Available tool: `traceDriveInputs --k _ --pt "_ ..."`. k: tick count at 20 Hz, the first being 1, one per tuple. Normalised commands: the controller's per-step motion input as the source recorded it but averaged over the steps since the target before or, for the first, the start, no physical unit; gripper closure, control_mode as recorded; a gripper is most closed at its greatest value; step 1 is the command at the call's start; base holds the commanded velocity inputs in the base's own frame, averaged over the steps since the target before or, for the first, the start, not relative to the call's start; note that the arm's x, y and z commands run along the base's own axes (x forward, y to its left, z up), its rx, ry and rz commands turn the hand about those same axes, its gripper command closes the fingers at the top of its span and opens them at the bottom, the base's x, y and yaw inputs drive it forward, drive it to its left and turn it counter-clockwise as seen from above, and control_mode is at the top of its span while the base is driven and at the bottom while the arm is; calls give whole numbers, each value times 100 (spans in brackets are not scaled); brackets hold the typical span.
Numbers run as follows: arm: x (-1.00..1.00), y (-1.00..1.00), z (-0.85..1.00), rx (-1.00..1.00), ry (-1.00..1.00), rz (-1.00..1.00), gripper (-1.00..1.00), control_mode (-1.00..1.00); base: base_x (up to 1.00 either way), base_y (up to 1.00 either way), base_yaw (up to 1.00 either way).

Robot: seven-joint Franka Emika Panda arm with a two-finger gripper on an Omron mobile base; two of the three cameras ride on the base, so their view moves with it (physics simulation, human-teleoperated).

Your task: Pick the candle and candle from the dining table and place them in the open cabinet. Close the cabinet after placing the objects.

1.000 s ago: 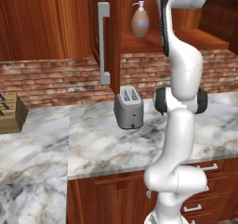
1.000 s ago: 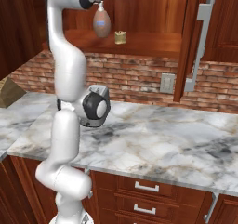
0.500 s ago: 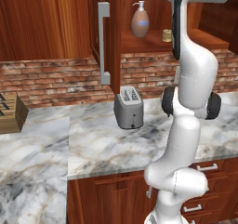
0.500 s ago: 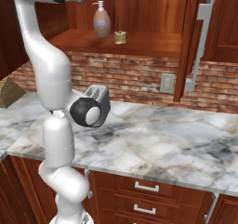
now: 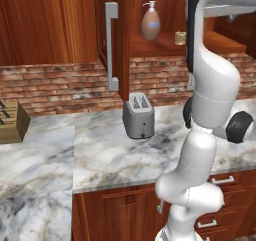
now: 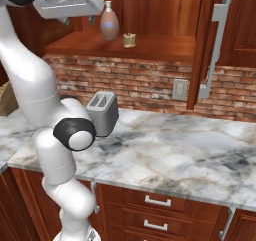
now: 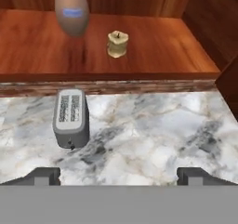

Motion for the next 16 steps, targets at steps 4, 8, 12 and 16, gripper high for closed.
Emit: traceDriveInputs --k 4,8,12,16 --pt "-100 0 -43 12 65 -6 -100 -100 0 0 0" --pt "-100 14 -32 18 65 -20 -100 -100 0 0 0" --pt "-100 38 -9 25 61 -28 -100 -100 0 0 0" --pt "-100 35 0 28 91 -16 -100 -100 0 0 0"
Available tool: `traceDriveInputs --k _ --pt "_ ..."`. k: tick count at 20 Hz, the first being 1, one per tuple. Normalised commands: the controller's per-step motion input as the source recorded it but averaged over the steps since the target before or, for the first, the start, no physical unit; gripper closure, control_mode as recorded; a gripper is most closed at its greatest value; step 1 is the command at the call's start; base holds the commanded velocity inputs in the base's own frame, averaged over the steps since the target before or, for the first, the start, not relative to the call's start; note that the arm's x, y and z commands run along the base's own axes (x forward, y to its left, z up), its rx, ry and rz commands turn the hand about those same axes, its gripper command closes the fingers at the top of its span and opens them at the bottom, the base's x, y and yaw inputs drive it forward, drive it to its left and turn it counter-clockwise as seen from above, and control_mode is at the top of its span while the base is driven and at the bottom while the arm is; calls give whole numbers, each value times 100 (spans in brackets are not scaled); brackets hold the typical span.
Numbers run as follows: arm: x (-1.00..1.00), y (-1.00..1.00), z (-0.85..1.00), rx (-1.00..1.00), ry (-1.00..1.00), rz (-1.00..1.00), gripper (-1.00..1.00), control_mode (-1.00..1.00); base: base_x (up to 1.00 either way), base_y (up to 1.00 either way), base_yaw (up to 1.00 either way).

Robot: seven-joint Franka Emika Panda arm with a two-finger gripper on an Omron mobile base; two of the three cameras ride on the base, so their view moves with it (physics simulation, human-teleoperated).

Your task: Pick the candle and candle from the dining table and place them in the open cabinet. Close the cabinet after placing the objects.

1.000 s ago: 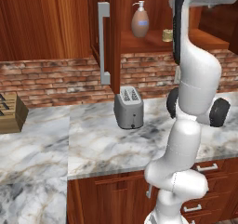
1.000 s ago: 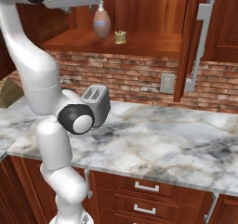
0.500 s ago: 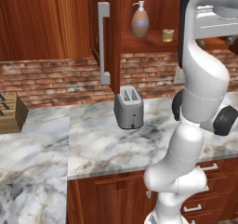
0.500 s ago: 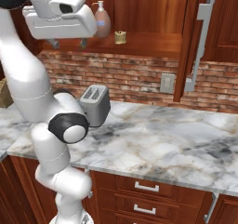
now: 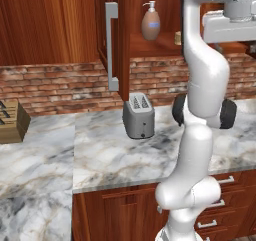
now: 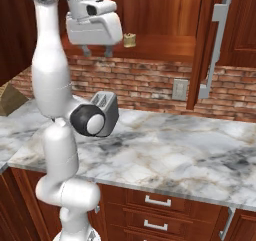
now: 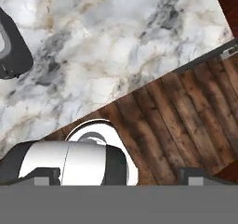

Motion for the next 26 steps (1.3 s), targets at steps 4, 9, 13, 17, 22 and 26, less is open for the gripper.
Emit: traceDriveInputs --k 4,9,13,17,22,26 --pt "-100 40 -2 25 87 -8 -100 -100 0 0 0" --pt "-100 61 -38 15 47 0 -100 -100 0 0 0" --pt "-100 85 -69 2 1 0 -100 -100 0 0 0" --pt "-100 77 -19 0 -39 0 -100 -100 0 0 0" --pt "-100 -4 -41 10 -56 -3 -100 -100 0 0 0" --pt "-92 -4 -94 7 -49 17 -100 -100 0 0 0"
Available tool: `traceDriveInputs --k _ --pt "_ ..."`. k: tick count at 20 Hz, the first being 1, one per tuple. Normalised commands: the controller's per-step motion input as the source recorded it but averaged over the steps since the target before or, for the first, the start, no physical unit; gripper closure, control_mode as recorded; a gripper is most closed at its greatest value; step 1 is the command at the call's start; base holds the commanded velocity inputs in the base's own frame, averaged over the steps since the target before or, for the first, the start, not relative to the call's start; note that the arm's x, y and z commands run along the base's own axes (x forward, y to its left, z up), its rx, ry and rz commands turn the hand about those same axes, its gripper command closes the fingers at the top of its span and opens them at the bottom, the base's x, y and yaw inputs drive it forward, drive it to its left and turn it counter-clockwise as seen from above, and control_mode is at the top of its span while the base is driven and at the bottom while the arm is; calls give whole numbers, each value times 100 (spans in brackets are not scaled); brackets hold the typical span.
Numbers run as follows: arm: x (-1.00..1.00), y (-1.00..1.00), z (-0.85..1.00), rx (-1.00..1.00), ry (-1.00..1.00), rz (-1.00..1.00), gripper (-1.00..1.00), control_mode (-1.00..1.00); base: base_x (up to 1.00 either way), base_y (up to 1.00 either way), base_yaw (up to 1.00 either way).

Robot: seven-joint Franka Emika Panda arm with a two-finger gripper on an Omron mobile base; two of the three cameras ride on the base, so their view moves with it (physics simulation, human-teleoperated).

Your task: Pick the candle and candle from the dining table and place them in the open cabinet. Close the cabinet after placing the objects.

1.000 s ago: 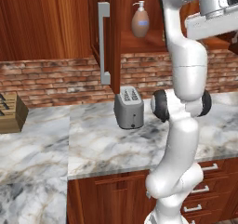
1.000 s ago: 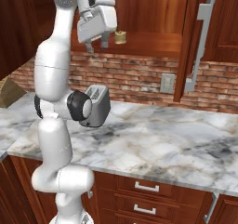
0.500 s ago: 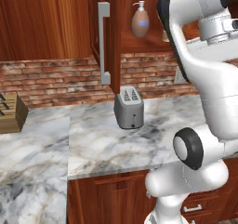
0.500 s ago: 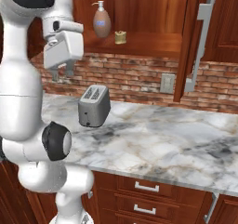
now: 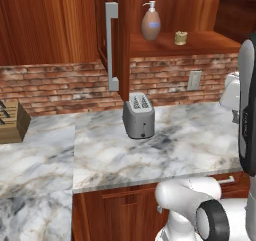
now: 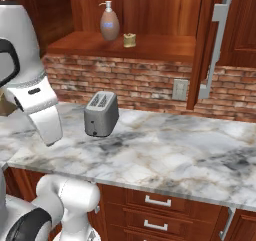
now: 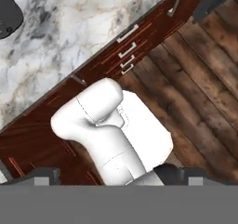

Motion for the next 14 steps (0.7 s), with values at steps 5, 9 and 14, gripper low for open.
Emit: traceDriveInputs --k 5,9,14 --pt "-20 11 -88 -19 -25 42 -100 -100 0 0 0" --pt "0 -14 -32 -26 -16 40 -100 -100 0 0 0" --pt "0 2 0 -3 1 5 -100 -100 0 0 0"
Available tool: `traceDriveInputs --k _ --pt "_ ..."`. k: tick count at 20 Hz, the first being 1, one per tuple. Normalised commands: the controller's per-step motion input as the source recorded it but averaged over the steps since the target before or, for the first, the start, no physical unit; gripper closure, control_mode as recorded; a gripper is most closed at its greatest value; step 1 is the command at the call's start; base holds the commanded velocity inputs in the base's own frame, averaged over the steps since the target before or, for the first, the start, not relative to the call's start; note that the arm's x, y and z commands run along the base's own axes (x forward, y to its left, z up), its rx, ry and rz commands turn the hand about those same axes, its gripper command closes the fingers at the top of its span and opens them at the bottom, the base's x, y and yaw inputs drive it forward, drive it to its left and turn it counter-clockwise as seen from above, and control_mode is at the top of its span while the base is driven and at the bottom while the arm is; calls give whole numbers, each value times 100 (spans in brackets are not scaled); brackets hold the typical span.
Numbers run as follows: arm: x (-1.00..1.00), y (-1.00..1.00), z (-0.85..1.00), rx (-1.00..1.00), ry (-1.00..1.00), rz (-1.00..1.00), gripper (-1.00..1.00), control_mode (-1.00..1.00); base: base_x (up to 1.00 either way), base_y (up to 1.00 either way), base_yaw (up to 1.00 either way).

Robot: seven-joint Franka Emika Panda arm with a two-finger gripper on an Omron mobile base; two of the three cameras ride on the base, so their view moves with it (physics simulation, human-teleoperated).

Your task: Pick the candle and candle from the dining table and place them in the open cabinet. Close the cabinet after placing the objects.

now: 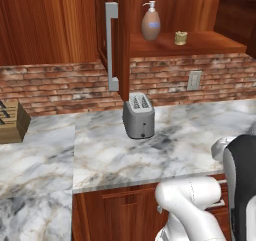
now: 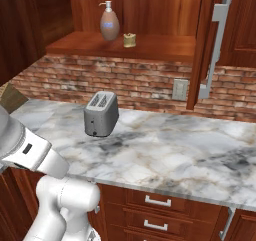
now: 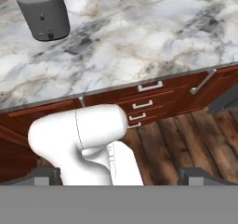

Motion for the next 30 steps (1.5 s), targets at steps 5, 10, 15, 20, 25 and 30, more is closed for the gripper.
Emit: traceDriveInputs --k 5,10,15,20,25,30 --pt "-12 0 -8 0 0 0 -100 -100 0 0 0" --pt "0 0 0 0 0 0 -100 100 -86 -27 -1" --pt "0 0 0 0 0 0 -100 100 -100 -25 -4" --pt "0 0 0 0 0 0 -100 100 -100 -19 -7" --pt "0 0 0 0 0 0 -100 100 -42 -29 -25" --pt "0 0 0 0 0 0 -100 100 6 -51 -63"
